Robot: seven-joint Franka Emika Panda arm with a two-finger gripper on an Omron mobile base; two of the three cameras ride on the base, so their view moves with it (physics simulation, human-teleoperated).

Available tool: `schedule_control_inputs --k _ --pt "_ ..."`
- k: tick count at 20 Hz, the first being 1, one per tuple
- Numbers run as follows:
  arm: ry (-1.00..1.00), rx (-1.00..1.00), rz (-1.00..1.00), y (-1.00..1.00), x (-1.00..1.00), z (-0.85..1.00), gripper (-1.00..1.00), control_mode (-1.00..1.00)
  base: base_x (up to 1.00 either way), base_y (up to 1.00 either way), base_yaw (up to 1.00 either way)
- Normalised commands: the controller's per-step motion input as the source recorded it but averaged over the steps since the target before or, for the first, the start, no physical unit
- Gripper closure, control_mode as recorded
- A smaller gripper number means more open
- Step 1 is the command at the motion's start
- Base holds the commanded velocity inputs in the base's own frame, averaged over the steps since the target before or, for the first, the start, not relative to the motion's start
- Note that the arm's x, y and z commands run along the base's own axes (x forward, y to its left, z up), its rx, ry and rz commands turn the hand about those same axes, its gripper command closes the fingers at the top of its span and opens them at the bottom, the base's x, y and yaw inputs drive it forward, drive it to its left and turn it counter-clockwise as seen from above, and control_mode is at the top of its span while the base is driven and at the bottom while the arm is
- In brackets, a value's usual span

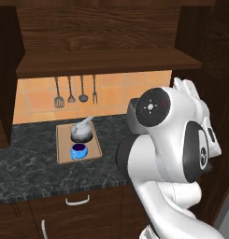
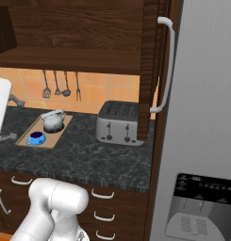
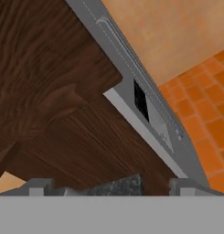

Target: Pick the kettle from the counter and place it on the tray. Then pick the mug from the cabinet and place it on the tray. Then close the cabinet doors.

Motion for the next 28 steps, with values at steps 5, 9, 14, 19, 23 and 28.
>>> schedule_control_inputs --k 5,9,14,19,23,28 --pt "0.0 0.0 -0.03 -0.23 -0.14 0.07 -1.0 -1.0 0.0 0.0 0.0" --pt "-0.19 0.0 -0.01 -0.41 -0.26 0.17 -1.0 -1.0 0.0 0.0 0.0" --pt "-0.29 0.05 -0.02 -0.62 -0.25 0.31 -1.0 -1.0 0.0 0.0 0.0" --pt "-0.34 0.03 -0.01 -0.71 -0.22 0.36 -1.0 -1.0 0.0 0.0 0.0" --pt "-0.42 0.07 -0.02 -0.78 -0.1 0.33 -1.0 -1.0 0.0 0.0 0.0" --pt "-0.31 0.16 -0.05 -0.81 -0.05 0.27 -1.0 -1.0 0.0 0.0 0.0"
